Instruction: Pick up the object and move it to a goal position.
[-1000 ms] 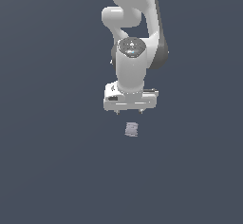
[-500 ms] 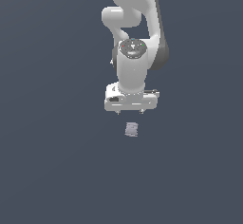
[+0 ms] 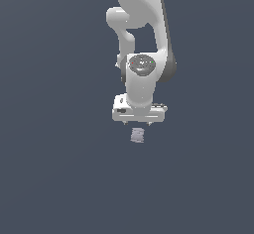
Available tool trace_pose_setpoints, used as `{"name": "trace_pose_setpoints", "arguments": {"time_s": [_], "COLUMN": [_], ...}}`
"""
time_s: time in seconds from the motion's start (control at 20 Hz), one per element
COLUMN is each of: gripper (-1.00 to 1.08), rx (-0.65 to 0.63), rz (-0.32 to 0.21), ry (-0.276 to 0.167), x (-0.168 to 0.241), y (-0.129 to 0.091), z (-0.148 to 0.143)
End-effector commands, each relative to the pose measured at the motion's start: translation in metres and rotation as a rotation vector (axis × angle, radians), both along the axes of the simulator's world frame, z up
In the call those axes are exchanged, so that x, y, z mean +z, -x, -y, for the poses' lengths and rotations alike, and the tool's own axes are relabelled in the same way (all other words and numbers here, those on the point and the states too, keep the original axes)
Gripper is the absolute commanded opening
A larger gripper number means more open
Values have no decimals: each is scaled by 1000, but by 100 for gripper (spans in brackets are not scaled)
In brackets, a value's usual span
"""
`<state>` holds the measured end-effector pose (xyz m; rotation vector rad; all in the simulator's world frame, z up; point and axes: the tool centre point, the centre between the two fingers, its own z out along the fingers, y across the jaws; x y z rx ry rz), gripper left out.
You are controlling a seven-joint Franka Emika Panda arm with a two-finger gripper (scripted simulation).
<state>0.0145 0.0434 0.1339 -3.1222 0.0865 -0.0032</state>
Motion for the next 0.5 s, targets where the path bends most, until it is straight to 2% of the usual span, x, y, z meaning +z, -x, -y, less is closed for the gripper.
{"name": "trace_pose_setpoints", "arguments": {"time_s": [0.0, 0.45], "gripper": [100, 100], "rx": [-35, -108], "rz": [-2, -3], "ry": [5, 17], "x": [-13, -40], "y": [-2, -6], "z": [-3, -8]}}
